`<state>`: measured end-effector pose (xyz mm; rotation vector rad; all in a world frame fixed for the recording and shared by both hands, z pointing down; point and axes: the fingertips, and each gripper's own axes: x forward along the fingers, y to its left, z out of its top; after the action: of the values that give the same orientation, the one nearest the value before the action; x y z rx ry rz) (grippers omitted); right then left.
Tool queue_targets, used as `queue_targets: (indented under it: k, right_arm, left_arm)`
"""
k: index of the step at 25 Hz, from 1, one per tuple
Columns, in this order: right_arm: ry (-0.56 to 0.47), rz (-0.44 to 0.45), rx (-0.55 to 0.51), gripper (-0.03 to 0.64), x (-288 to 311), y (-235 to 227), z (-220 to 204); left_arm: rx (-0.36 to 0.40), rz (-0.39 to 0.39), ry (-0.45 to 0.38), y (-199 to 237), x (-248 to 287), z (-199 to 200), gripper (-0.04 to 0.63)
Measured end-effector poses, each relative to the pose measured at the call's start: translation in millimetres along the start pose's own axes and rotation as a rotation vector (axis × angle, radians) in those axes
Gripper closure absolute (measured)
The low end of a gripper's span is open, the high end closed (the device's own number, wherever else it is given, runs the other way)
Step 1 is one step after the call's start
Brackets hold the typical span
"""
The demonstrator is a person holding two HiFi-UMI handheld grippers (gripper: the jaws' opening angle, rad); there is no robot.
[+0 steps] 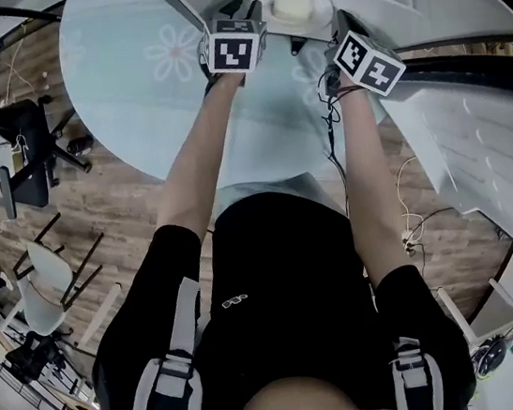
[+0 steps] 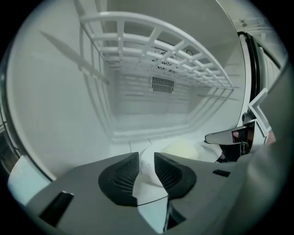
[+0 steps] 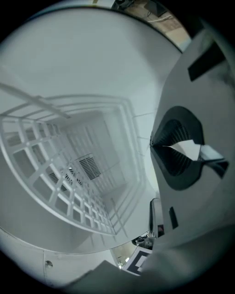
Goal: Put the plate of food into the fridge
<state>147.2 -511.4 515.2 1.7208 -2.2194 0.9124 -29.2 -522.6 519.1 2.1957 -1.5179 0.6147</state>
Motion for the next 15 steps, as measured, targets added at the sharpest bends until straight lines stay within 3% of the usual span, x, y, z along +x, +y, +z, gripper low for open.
queue_targets:
  k: [6,15]
  right_arm:
    - [-0.139,0.06,-0.061,0.612,-44.5,25.7,27.0]
    - [-0.382,0.128,-0.259,0.612,-151.1,84.0,88.5]
  left_arm:
    - [0.034,0.005,-0.16,-24.5,-62.8,37.8,0.502]
    - [-0.017,-0.014,-0.429,-62.3,-186.5,76.6,0.591]
